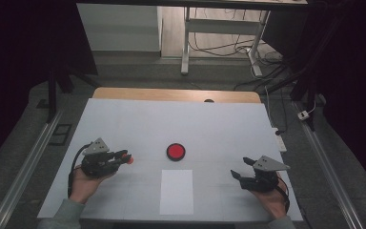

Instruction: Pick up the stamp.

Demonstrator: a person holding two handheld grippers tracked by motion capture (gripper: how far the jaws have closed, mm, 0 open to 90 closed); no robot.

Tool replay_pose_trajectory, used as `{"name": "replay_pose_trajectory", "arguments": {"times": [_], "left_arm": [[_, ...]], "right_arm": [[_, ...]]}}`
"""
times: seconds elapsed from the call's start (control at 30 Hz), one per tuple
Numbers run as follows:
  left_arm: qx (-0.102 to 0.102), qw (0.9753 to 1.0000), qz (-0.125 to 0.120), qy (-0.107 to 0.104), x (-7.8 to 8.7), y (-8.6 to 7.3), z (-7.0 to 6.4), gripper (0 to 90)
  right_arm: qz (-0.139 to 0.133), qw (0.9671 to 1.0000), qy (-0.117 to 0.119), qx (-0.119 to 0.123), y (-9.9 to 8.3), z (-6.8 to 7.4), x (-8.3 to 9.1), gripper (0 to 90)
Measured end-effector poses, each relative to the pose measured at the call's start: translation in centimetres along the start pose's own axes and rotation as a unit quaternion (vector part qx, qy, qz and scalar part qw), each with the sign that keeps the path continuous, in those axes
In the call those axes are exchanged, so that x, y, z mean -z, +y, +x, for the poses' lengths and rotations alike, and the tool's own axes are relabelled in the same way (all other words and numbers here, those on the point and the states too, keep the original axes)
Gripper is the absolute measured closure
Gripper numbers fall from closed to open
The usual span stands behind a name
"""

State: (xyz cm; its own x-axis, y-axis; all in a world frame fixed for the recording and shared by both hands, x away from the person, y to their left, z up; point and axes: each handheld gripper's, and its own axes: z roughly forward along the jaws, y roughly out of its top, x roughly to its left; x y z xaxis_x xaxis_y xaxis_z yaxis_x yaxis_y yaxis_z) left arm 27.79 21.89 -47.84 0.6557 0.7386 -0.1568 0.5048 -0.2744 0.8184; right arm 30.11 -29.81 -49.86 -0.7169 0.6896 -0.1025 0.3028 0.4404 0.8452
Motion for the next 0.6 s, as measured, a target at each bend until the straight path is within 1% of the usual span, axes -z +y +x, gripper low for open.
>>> {"name": "replay_pose_trajectory", "arguments": {"times": [0.1, 0.13, 0.17, 0.27, 0.6], "left_arm": [[0.0, 1.0, -0.009, -0.004, 0.1, 0.5, -0.2, 71.8], [-0.001, 0.9998, -0.016, -0.006, 0.2, 0.9, -0.3, 71.8], [-0.001, 0.9998, -0.016, -0.006, 0.2, 0.9, -0.3, 71.8], [-0.006, 0.9996, -0.026, -0.011, 0.3, 1.6, -0.7, 71.8], [-0.017, 0.999, -0.034, -0.025, -0.3, 2.8, -1.5, 71.8]], "right_arm": [[0.0, 1.0, -0.003, 0.001, -0.1, 0.1, 0.0, 28.4], [-0.001, 1.0, -0.003, 0.0, -0.1, 0.1, -0.1, 28.4], [-0.001, 1.0, -0.003, 0.0, -0.1, 0.1, -0.1, 28.4], [-0.002, 1.0, -0.001, 0.001, 0.0, 0.1, -0.1, 28.6], [0.002, 1.0, 0.001, -0.001, 0.0, 0.2, -0.3, 28.6]]}}
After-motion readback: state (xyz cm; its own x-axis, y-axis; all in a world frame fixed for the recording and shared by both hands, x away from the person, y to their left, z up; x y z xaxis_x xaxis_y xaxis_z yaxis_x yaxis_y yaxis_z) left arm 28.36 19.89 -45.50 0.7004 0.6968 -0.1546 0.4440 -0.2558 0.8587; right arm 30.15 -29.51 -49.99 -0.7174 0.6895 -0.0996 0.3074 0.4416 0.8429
